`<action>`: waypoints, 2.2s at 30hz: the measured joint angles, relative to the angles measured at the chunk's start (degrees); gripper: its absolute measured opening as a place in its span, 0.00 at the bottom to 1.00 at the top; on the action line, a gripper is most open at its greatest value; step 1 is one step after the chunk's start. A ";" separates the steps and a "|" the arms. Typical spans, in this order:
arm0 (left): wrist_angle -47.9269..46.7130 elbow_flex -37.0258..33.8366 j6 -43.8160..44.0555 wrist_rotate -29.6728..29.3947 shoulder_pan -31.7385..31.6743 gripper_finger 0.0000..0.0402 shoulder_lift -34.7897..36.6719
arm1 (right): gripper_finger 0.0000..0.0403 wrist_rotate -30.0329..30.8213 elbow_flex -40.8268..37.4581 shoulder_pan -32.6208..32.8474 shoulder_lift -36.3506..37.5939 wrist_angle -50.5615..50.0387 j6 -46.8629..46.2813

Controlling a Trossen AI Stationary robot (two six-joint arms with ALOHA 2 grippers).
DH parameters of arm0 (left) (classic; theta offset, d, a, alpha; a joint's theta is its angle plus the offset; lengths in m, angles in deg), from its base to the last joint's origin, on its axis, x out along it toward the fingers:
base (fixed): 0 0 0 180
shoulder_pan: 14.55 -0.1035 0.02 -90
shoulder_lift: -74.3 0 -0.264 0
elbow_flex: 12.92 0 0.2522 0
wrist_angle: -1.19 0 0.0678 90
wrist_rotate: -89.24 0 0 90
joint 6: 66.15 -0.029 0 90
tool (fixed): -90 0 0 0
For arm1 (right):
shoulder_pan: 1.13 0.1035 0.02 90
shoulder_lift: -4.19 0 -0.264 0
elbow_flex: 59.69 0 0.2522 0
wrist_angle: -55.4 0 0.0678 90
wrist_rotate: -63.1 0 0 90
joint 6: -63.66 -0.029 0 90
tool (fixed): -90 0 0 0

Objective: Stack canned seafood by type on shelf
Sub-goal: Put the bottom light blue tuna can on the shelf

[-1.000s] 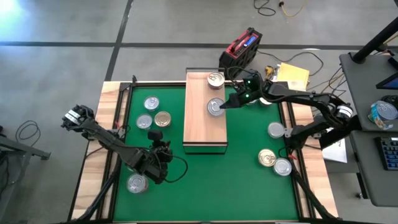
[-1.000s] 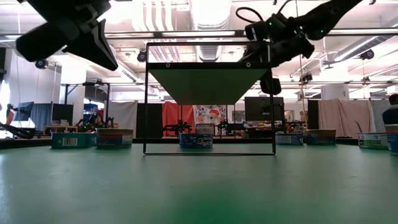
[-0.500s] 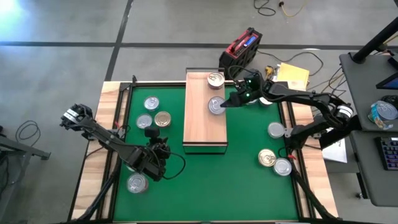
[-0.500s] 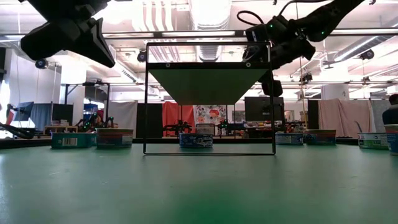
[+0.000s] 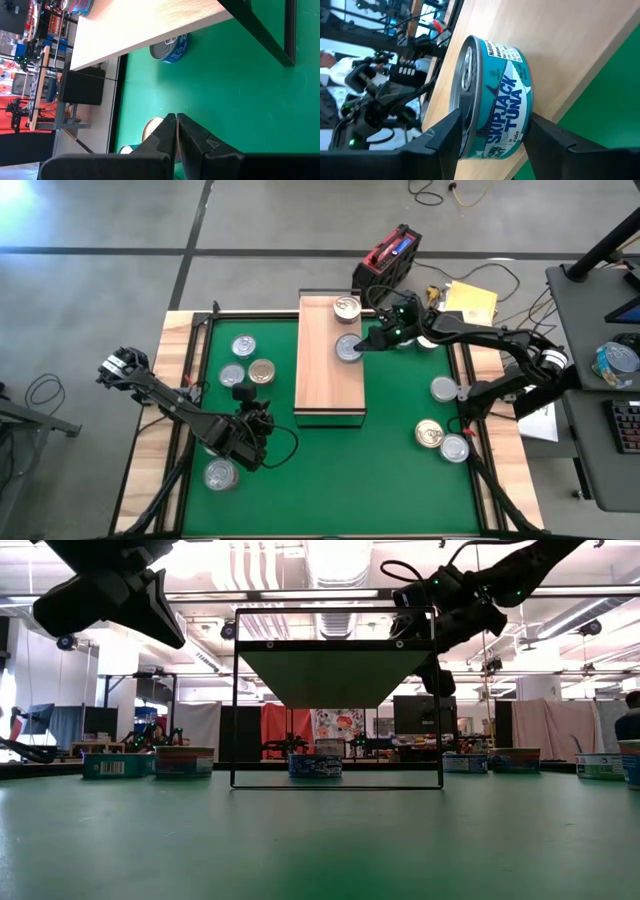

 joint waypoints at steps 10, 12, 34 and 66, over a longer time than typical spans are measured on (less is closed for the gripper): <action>0.04 0.00 0.02 0.00 0.00 0.00 0.00 | 0.63 0.18 0.04 0.00 0.01 0.00 -0.18; 0.04 0.00 0.02 0.00 0.00 0.00 0.01 | 0.67 0.30 0.04 0.00 0.02 0.00 -0.55; 0.09 0.00 0.04 -0.02 -0.01 0.00 0.02 | 0.82 5.54 1.06 3.26 0.26 -0.88 -5.05; 0.04 -0.01 0.63 -0.02 -0.01 0.00 0.02 | 0.75 33.48 22.47 20.68 0.11 -29.99 19.62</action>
